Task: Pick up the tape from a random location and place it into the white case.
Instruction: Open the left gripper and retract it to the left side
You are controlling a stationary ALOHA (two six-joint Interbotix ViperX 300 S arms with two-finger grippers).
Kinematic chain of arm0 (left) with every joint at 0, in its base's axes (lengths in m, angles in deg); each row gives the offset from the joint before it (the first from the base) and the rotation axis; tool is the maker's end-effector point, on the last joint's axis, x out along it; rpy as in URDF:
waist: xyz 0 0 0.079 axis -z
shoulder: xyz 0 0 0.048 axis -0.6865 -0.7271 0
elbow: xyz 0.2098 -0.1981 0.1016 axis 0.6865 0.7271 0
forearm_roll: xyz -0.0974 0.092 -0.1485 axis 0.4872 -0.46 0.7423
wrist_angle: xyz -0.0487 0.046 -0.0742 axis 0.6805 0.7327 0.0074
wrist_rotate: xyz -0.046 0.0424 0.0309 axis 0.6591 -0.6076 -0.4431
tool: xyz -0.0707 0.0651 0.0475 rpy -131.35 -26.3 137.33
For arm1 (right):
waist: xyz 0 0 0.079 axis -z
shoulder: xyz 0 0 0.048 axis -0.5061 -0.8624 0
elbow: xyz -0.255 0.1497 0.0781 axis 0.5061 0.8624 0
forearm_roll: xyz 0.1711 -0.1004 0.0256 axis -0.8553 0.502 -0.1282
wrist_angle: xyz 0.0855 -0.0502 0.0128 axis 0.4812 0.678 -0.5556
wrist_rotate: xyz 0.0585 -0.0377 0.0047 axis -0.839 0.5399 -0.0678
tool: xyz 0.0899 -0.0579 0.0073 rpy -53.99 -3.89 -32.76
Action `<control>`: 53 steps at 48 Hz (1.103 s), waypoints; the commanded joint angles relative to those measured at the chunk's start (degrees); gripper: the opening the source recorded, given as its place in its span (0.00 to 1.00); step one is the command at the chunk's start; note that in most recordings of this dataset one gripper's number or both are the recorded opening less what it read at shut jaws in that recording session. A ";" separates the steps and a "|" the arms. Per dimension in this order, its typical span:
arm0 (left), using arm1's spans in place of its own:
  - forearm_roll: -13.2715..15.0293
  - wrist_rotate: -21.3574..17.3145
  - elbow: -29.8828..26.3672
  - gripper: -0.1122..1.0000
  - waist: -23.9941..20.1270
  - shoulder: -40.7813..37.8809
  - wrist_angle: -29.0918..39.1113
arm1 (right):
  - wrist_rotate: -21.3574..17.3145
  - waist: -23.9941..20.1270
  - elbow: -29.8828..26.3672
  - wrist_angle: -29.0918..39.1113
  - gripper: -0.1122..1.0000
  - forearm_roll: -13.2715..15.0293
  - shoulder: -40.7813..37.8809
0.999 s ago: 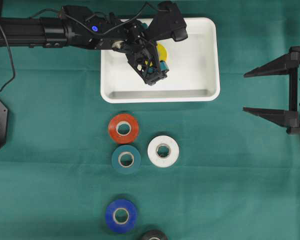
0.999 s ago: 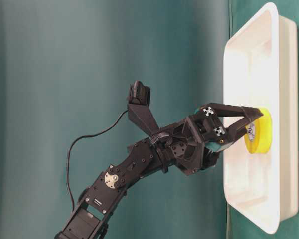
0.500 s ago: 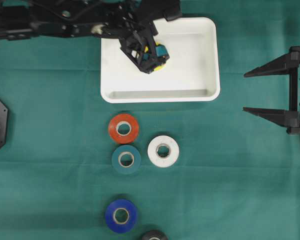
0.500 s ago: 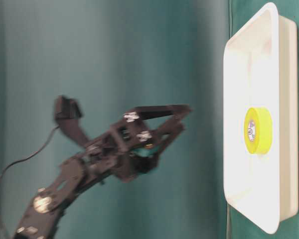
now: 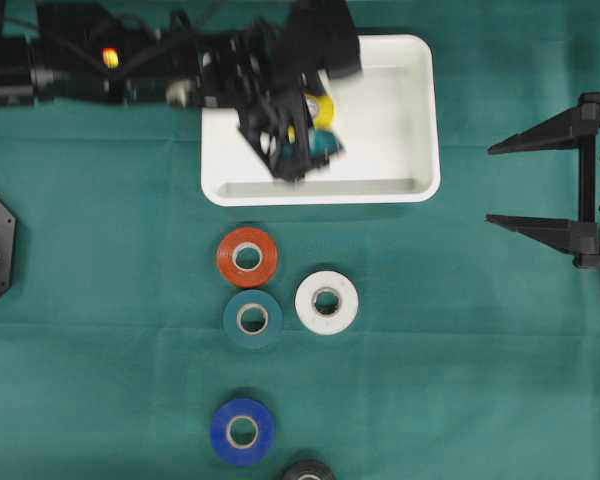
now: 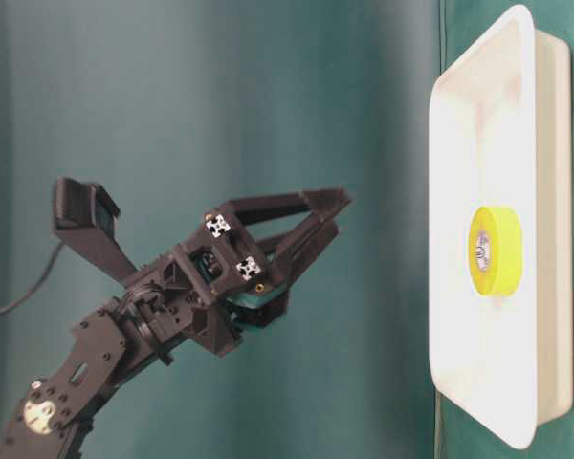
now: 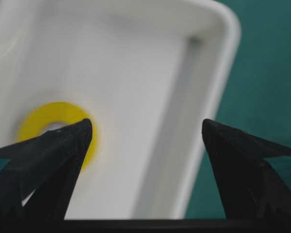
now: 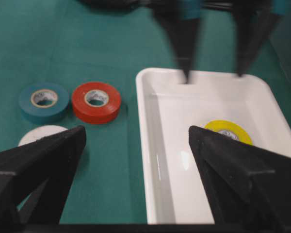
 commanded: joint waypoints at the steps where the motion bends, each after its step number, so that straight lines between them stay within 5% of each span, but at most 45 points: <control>1: -0.09 0.00 0.00 0.94 3.52 2.55 -1.58 | -0.18 0.09 -0.97 -0.35 0.92 -0.18 -0.09; 8: -0.09 0.00 2.64 0.94 6.77 4.13 -5.80 | -0.18 0.09 -1.05 -0.53 0.92 -0.18 -0.18; 25: 0.00 0.18 12.57 0.94 6.94 13.18 -10.37 | -0.26 0.09 -1.05 -0.18 0.92 -0.26 -0.09; 53: 0.00 -0.26 35.07 0.94 6.86 43.15 -18.54 | -0.18 0.09 -1.14 0.09 0.92 -0.35 0.35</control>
